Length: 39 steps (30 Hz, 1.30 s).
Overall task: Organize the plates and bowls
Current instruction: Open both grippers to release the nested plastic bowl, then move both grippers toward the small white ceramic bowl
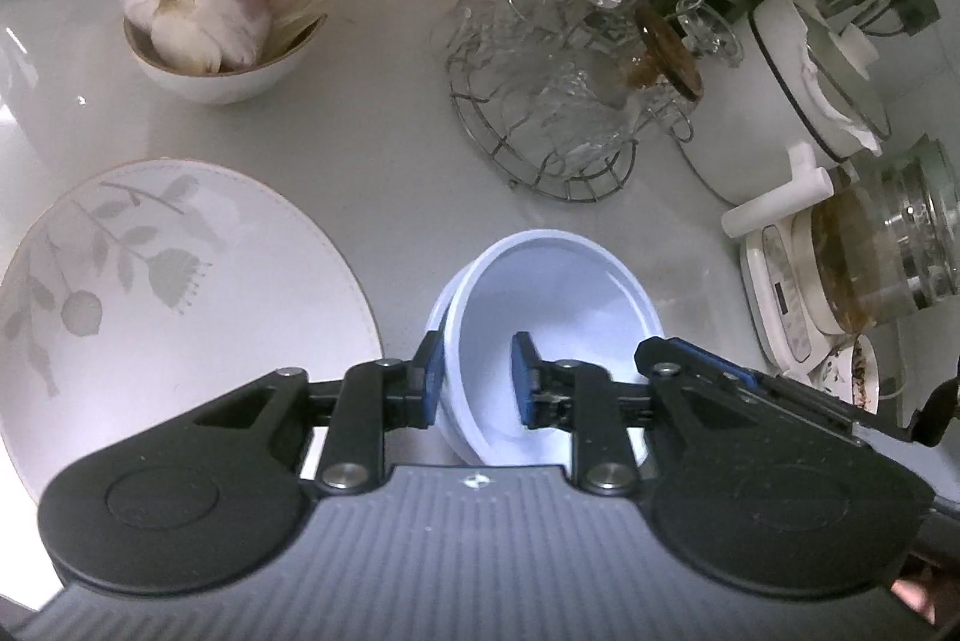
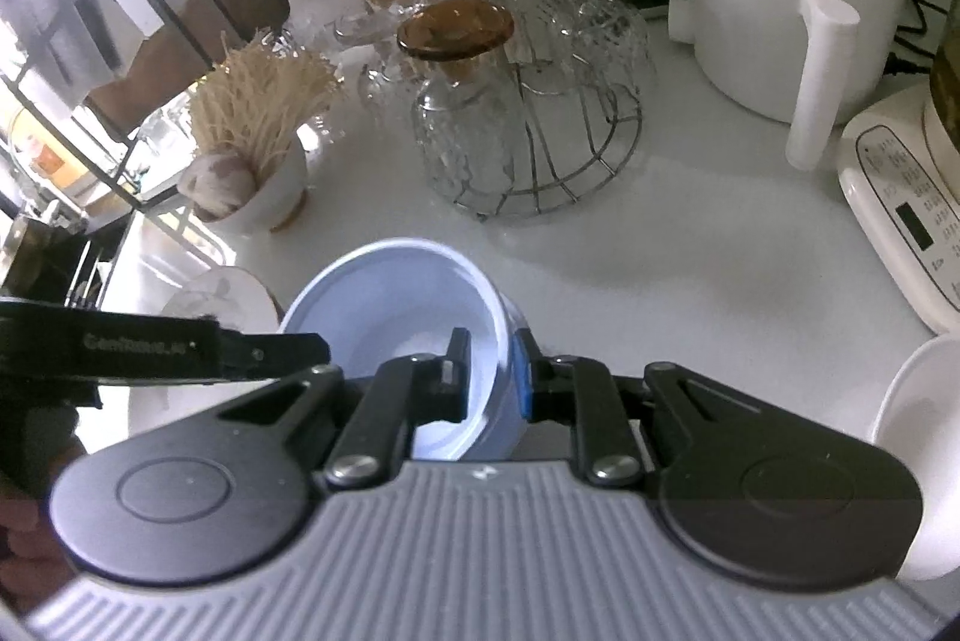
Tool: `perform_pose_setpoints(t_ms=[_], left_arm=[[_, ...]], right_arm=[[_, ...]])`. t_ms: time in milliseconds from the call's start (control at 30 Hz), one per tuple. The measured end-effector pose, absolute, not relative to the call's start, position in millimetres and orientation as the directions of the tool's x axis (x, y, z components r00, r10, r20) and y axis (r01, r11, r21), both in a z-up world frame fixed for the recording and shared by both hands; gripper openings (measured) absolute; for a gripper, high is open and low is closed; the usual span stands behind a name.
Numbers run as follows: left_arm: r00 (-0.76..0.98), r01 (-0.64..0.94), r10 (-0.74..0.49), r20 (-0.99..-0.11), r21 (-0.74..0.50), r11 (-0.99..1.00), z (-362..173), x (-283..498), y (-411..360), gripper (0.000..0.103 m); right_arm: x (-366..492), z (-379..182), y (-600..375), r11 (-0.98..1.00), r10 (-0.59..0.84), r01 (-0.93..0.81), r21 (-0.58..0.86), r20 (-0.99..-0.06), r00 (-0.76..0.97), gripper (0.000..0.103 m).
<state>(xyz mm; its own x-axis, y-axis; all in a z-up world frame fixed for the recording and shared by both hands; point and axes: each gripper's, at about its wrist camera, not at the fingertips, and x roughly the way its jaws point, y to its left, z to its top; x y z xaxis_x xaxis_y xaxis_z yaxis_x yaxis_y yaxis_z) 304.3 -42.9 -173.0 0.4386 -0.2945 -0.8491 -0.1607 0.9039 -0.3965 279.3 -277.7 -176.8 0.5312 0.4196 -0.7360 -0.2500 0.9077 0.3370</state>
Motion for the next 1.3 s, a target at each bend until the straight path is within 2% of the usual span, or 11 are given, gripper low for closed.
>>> perform_pose_setpoints(t_ms=[133, 200, 233, 267, 767, 1300], left_arm=[[0.457, -0.15, -0.288, -0.842, -0.392, 0.908, -163, 302, -39, 0.039], [0.468, -0.138, -0.289, -0.835, -0.392, 0.909, -156, 302, -39, 0.039], [0.474, -0.132, -0.289, -0.831, -0.392, 0.911, -153, 302, -39, 0.039], [0.482, -0.124, -0.29, -0.827, -0.392, 0.912, -149, 302, -39, 0.039], [0.569, 0.084, -0.398, -0.72, -0.43, 0.899, -78, 288, -62, 0.039], [0.517, 0.291, -0.508, -0.689, -0.416, 0.862, -61, 278, -110, 0.039]], right_arm=[[278, -170, -279, 0.911, 0.413, -0.247, 0.331, -0.725, 0.552, 0.02], [276, -164, -282, 0.914, 0.405, -0.234, 0.331, -0.713, 0.573, 0.029], [275, -159, -284, 0.914, 0.404, -0.227, 0.336, -0.702, 0.587, 0.037], [274, -156, -285, 0.915, 0.401, -0.223, 0.337, -0.695, 0.597, 0.038], [225, -101, -301, 0.926, 0.333, -0.137, 0.351, -0.59, 0.735, 0.038], [179, -89, -330, 0.939, 0.205, -0.008, 0.344, -0.539, 0.817, 0.038]])
